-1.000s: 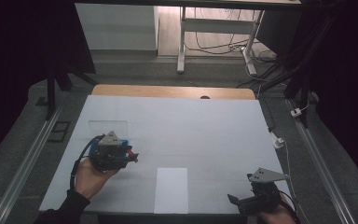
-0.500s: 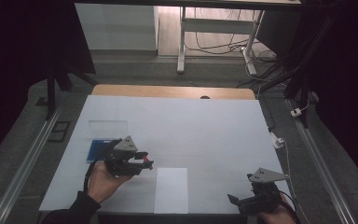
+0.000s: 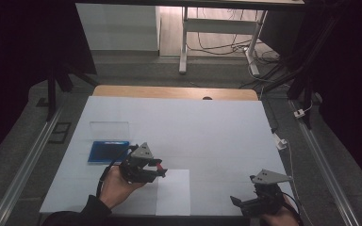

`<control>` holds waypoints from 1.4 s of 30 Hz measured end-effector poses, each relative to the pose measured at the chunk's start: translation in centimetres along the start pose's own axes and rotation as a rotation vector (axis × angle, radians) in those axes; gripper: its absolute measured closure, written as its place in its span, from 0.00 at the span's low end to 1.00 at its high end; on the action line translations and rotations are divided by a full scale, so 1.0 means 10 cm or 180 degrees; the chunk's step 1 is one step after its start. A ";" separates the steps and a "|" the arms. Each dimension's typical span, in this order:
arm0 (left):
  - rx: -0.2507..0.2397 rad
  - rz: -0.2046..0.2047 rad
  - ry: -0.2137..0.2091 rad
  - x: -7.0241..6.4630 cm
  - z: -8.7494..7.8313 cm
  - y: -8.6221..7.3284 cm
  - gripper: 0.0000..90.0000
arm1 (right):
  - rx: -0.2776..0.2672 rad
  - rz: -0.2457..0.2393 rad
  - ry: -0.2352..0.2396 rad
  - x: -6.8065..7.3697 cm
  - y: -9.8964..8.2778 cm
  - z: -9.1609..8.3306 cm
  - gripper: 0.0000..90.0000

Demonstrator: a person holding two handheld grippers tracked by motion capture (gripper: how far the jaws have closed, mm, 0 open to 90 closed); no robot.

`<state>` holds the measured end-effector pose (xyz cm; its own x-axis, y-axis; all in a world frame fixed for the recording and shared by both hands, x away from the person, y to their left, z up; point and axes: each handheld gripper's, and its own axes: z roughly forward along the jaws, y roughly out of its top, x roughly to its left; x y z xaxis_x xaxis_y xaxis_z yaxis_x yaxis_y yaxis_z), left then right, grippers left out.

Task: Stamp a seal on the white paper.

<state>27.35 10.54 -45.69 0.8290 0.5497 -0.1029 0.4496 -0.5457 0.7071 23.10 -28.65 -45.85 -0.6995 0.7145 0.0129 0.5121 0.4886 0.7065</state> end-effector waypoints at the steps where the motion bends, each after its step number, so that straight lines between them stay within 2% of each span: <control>1: 0.0014 0.0015 -0.0024 -0.02 0.03 0.01 0.65 | 0.0001 -0.0002 0.0000 0.00 0.00 0.00 0.00; 9: 0.0136 0.0133 -0.0120 -0.13 0.21 0.05 0.65 | -0.0003 -0.0012 0.0008 0.00 0.00 0.00 0.00; 17: 0.0283 0.0306 -0.0104 -0.22 0.36 0.04 0.65 | 0.0002 -0.0007 0.0006 0.00 0.00 0.00 0.00; 26: 0.0372 0.0269 -0.0132 -0.20 0.50 -0.02 0.65 | -0.0008 -0.0016 0.0012 0.00 0.00 -0.01 0.00; 35: 0.0442 0.0358 -0.0126 -0.23 0.61 -0.06 0.65 | -0.0005 -0.0029 0.0010 0.00 0.00 -0.01 0.00; 42: 0.0416 0.0397 -0.0071 -0.26 0.62 -0.08 0.65 | 0.0000 -0.0030 0.0011 0.00 0.00 0.00 0.00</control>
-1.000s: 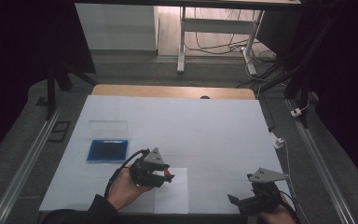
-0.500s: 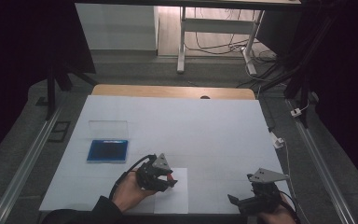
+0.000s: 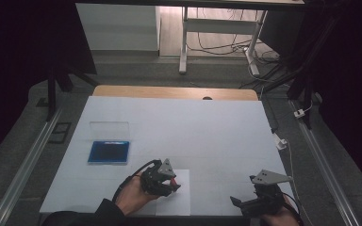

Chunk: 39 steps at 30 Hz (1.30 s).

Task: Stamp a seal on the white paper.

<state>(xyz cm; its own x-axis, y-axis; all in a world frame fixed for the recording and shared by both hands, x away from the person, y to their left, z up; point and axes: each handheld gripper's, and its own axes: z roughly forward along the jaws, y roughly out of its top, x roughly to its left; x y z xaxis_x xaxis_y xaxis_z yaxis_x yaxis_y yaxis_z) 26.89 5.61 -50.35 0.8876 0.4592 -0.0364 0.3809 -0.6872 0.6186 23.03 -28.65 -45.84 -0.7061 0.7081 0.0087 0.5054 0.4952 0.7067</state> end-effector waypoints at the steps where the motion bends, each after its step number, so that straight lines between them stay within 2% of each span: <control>1: -0.0022 -0.0001 0.0013 -0.01 0.00 -0.01 0.65 | 0.0001 -0.0002 0.0000 0.00 0.00 0.00 0.00; 8: -0.0071 -0.0011 0.0029 -0.02 0.01 -0.04 0.65 | 0.0009 -0.0012 -0.0003 0.00 0.00 0.00 0.00; 17: -0.0096 -0.0003 0.0170 -0.09 0.02 -0.06 0.66 | 0.0025 -0.0003 -0.0007 0.00 0.00 0.00 0.00; 20: -0.0115 -0.0047 0.0114 -0.06 0.02 -0.07 0.66 | 0.0028 -0.0005 -0.0010 0.00 0.00 0.01 0.00; 25: -0.0134 -0.0151 -0.0075 0.03 0.01 -0.08 0.66 | 0.0020 0.0008 -0.0021 0.00 0.00 0.00 0.00; 32: -0.0075 -0.0001 0.0133 -0.07 0.02 -0.05 0.66 | 0.0023 0.0006 -0.0017 0.00 0.00 0.00 0.00; 35: -0.0081 0.0021 0.0146 -0.08 0.02 -0.05 0.66 | 0.0027 -0.0011 -0.0019 0.01 0.00 0.00 0.00; 39: -0.0112 -0.0064 0.0064 -0.03 0.01 -0.06 0.65 | 0.0004 -0.0007 -0.0015 0.01 0.00 0.00 0.00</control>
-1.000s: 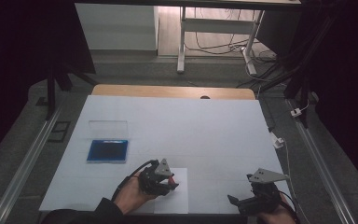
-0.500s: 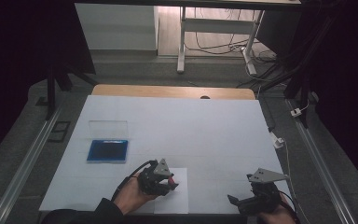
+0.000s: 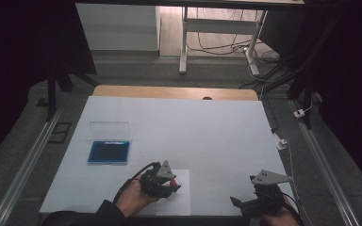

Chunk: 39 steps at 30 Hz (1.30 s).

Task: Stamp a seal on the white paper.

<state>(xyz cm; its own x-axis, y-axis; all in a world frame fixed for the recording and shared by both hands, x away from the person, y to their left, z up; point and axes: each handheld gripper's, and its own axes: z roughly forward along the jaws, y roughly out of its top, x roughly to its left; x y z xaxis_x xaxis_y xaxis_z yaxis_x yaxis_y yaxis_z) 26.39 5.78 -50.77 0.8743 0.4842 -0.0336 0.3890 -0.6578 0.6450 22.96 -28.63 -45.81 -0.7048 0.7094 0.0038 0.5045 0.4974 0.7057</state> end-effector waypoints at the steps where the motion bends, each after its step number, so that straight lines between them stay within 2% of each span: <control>1: -0.0003 0.0013 0.0008 0.00 0.00 0.00 0.65 | -0.0005 0.0012 0.0001 0.00 0.00 0.00 0.00; 6: -0.0016 0.0078 0.0001 0.00 0.00 0.01 0.65 | -0.0010 0.0011 0.0018 0.00 0.00 0.00 0.00; 8: -0.0082 0.0065 -0.0053 0.01 -0.02 0.01 0.65 | -0.0014 0.0001 0.0018 0.00 0.00 -0.01 0.00; 11: -0.0173 0.0084 -0.0037 0.01 -0.08 0.03 0.65 | -0.0015 0.0013 0.0022 0.00 0.00 -0.01 0.00; 14: -0.0244 0.0032 -0.0052 0.02 -0.12 0.03 0.65 | -0.0015 0.0020 0.0020 -0.01 0.00 -0.01 0.00; 17: -0.0247 0.0006 -0.0064 0.04 -0.13 0.03 0.65 | -0.0016 0.0017 0.0019 -0.01 0.00 -0.01 0.00; 22: -0.0209 0.0064 -0.0054 0.05 -0.15 0.03 0.65 | -0.0015 0.0011 0.0019 -0.01 -0.01 -0.01 0.00; 28: -0.0256 0.0009 -0.0063 0.07 -0.21 0.03 0.65 | -0.0027 0.0021 0.0023 -0.01 -0.01 -0.01 0.00; 39: -0.0263 -0.0070 0.0017 0.14 -0.33 0.01 0.65 | -0.0029 0.0023 0.0015 -0.01 -0.01 -0.01 0.00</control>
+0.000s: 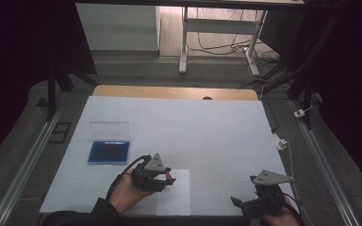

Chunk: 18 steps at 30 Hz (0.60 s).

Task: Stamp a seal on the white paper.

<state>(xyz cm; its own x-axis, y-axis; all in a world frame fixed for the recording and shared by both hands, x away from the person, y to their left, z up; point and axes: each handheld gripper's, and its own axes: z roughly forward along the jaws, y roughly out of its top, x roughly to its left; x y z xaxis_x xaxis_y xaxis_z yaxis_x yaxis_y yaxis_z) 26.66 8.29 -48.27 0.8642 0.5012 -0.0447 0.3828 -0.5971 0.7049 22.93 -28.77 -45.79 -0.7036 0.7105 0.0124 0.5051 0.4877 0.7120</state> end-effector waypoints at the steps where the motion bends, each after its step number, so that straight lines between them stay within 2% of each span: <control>1: -0.0002 -0.0004 0.0004 0.01 -0.01 0.00 0.65 | 0.0003 -0.0007 -0.0001 0.00 0.00 0.00 0.00; 15: -0.0038 -0.0175 0.0075 0.13 -0.17 -0.04 0.65 | 0.0000 0.0001 -0.0011 0.00 0.00 0.00 0.00; 18: -0.0029 -0.0170 0.0089 0.15 -0.20 -0.05 0.65 | 0.0001 -0.0007 -0.0017 0.00 0.00 0.00 0.00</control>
<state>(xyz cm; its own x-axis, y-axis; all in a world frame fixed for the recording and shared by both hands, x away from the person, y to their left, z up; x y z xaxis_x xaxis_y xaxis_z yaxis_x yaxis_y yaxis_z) 27.09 10.60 -47.28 0.8331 0.5496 -0.0626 0.4250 -0.5635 0.7084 22.91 -28.78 -45.80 -0.7020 0.7121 0.0072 0.5037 0.4893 0.7119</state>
